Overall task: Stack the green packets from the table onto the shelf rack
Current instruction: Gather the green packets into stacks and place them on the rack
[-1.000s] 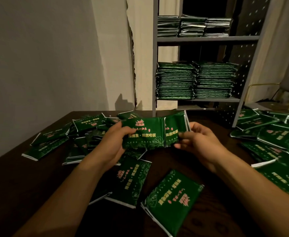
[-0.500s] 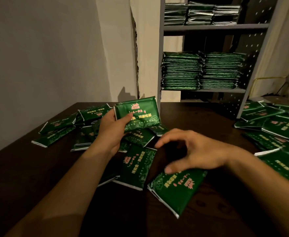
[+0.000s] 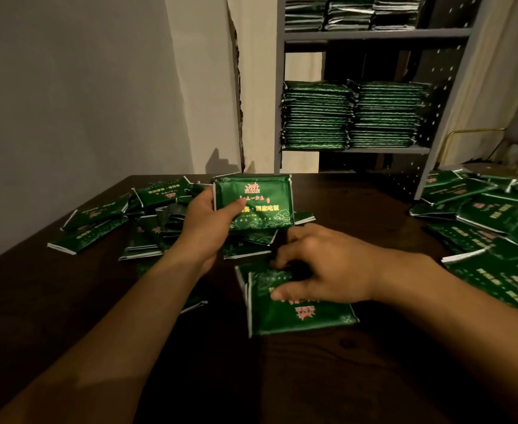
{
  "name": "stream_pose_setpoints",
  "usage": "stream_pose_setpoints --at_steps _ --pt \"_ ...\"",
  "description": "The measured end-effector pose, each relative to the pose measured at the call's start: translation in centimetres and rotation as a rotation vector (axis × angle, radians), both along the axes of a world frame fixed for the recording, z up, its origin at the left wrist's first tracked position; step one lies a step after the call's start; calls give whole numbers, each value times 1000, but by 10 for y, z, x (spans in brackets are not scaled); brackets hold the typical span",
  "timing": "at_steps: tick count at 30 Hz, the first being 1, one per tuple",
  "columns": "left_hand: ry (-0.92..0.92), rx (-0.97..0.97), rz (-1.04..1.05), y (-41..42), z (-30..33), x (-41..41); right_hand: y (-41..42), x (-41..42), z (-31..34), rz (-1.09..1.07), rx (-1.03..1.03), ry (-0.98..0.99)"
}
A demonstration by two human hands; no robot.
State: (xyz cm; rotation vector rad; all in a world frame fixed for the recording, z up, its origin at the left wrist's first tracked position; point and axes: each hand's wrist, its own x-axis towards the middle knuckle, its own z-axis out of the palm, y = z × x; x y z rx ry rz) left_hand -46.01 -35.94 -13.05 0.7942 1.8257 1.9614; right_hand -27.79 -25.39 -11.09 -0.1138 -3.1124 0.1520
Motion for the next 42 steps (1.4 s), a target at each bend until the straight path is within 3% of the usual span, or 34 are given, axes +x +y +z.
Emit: stream_pose_setpoints --at_steps 4,6,10,17,20,26,32,37,39,42 --pt "21 20 0 4 -2 9 21 21 4 -62 -110 71" --pt "27 36 8 8 1 16 25 26 7 -130 -247 -27" --pt "22 37 -61 21 12 31 32 30 13 -206 -264 -161" --pt "69 -43 -140 55 12 54 63 49 0 -140 -620 102" --pt "17 -77 -187 58 2 56 75 55 3 -213 -642 230" --pt "-302 65 -351 47 -4 53 85 51 -1 -401 -600 519" --pt "-185 33 -408 48 -6 68 83 42 -12 -450 -661 689" --pt "-180 65 -341 47 -5 67 85 46 -7 -647 -434 737" --pt "-175 96 -297 46 -3 67 86 48 -6 -680 -540 751" --pt "-184 107 -243 46 -3 66 88 44 -6 -632 -1076 762"
